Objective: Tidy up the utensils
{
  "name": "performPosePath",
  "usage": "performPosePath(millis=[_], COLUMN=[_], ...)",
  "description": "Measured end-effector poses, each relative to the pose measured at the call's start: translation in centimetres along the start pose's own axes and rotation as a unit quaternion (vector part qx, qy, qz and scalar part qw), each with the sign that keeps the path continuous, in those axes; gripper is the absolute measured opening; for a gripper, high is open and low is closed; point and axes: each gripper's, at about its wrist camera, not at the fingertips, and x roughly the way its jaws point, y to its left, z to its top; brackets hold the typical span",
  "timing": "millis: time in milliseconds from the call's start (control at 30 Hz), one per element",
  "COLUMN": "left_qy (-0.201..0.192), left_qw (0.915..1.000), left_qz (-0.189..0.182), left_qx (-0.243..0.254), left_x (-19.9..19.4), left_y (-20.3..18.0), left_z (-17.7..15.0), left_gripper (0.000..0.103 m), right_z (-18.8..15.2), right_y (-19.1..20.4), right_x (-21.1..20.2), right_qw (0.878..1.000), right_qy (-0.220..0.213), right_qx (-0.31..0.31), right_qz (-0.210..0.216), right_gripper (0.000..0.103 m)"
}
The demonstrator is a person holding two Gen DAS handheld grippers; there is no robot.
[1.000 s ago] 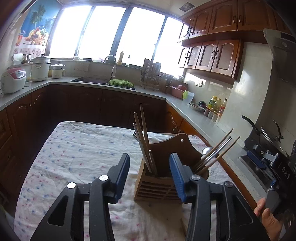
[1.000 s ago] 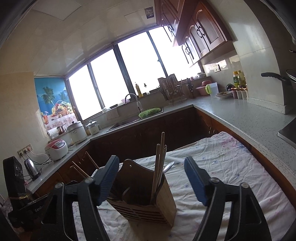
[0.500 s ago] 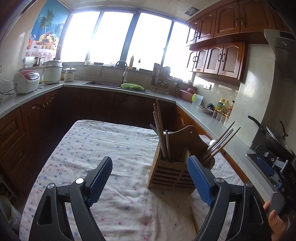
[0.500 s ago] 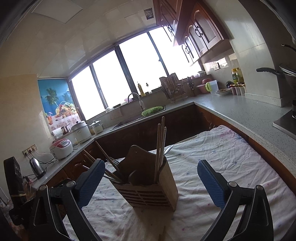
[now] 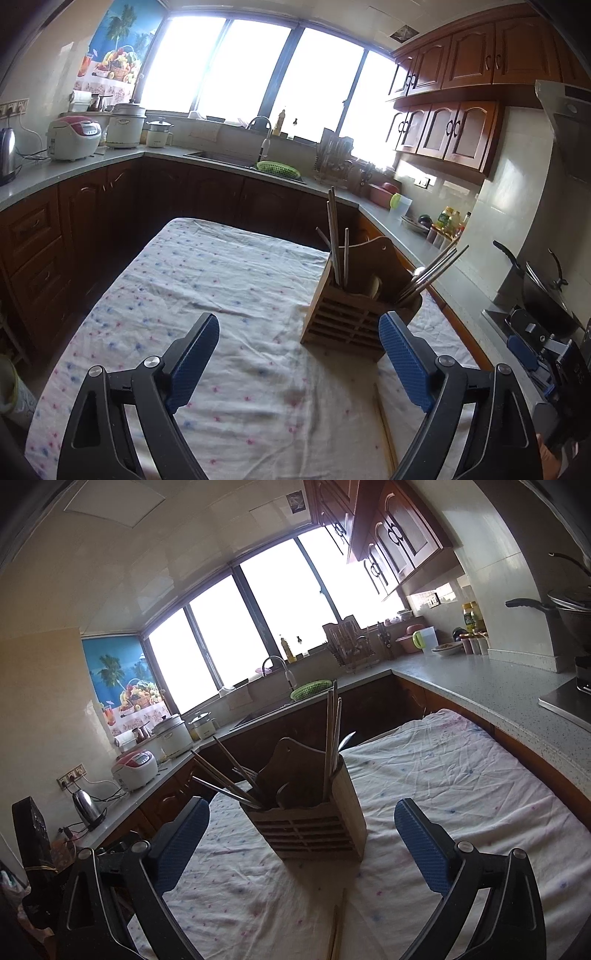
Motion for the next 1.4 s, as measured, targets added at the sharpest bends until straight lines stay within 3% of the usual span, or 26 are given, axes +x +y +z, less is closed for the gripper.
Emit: performPosePath(millis=[267,400,467,600,767,967,1400], left_qy=[0.009,-0.009,-0.029,-0.062,-0.080,-0.079,-0.075], left_qw=[1.0000,0.9998,0.9994,0.9972,0.9942,0.9930,0.9888], left_qz=[0.000,0.001,0.007,0.026,0.046,0.062,0.083], left_qx=[0.001,0.016,0.019,0.034,0.055,0.064,0.099], left_x=[-2.9,-5.1,-6.5,-8.9,-10.1,-10.2,-10.4], left_y=[0.3,-0.2,-0.3,-0.5,-0.7,-0.7,-1.8], left_z=[-1.6,-1.4,-1.7,-4.1,-7.4,-9.5,-11.7], left_gripper=[0.089,0.091,0.102,0.102,0.102,0.102,0.102], right_z=[-2.0,-1.4,-0.9,-1.1,-4.3,-7.5,-9.4], right_y=[0.6,1.7,2.5,3.7,4.7,3.9,1.9], right_x=[-2.3,-3.7,-4.9,-7.5,-9.9,-10.6,-12.1], right_qw=[1.000,1.000,0.999,0.996,0.986,0.985,0.986], right_qy=[0.008,0.003,-0.012,-0.054,-0.098,-0.089,-0.082], right_qx=[-0.002,-0.021,-0.034,-0.068,-0.129,-0.139,-0.132], right_qz=[0.008,0.018,0.021,0.002,-0.034,-0.045,-0.064], right_gripper=[0.102,0.102,0.102,0.103,0.103,0.103,0.103])
